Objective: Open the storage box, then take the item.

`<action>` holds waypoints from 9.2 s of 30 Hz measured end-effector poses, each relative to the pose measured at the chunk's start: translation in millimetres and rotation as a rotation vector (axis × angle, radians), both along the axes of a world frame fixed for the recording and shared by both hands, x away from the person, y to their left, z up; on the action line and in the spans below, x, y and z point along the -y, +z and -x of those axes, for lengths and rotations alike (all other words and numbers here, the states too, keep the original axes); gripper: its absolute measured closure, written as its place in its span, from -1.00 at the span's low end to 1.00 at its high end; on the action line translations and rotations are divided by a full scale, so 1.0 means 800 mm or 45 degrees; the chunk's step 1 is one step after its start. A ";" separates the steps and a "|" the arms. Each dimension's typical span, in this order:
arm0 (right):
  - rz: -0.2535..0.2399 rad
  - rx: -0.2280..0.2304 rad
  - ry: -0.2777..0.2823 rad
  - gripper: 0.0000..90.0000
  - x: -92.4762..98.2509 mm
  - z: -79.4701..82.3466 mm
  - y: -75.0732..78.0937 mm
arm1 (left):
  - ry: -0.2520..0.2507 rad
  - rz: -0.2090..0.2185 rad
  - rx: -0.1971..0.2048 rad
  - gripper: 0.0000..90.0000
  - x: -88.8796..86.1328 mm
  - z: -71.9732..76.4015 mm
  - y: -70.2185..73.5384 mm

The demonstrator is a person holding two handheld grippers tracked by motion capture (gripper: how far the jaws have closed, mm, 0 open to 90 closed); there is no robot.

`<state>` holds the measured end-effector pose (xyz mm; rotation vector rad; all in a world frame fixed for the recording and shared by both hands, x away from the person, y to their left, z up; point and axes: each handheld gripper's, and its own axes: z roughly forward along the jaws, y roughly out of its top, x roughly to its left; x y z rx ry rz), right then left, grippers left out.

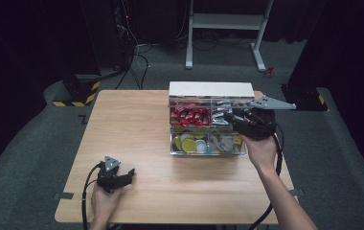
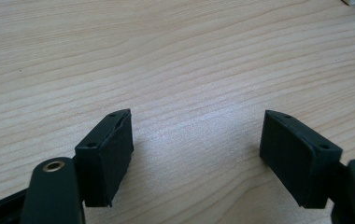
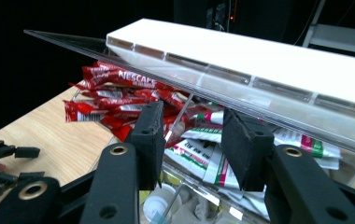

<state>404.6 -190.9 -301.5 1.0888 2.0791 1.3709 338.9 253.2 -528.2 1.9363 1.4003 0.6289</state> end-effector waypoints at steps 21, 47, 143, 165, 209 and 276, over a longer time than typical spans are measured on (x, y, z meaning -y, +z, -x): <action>-0.015 -0.001 -0.028 0.29 -0.003 -0.017 0.022 | -0.214 0.035 0.018 -0.26 0.036 -0.005 0.046; 0.055 0.006 -0.049 0.25 -0.008 -0.025 0.036 | -0.522 0.223 0.230 0.10 0.110 -0.052 0.223; 0.028 -0.017 -0.055 0.24 -0.006 -0.033 0.037 | -0.630 0.227 0.276 0.89 0.143 -0.079 0.286; 0.040 -0.033 -0.059 0.23 -0.013 -0.034 0.036 | -0.605 0.294 0.335 0.90 0.099 -0.056 0.277; 0.016 -0.029 -0.056 0.22 -0.007 -0.032 0.037 | -0.430 0.391 0.402 0.90 0.018 -0.017 0.253; 0.033 -0.025 -0.054 0.21 -0.008 -0.033 0.035 | -0.061 0.222 0.171 0.90 -0.012 -0.024 0.078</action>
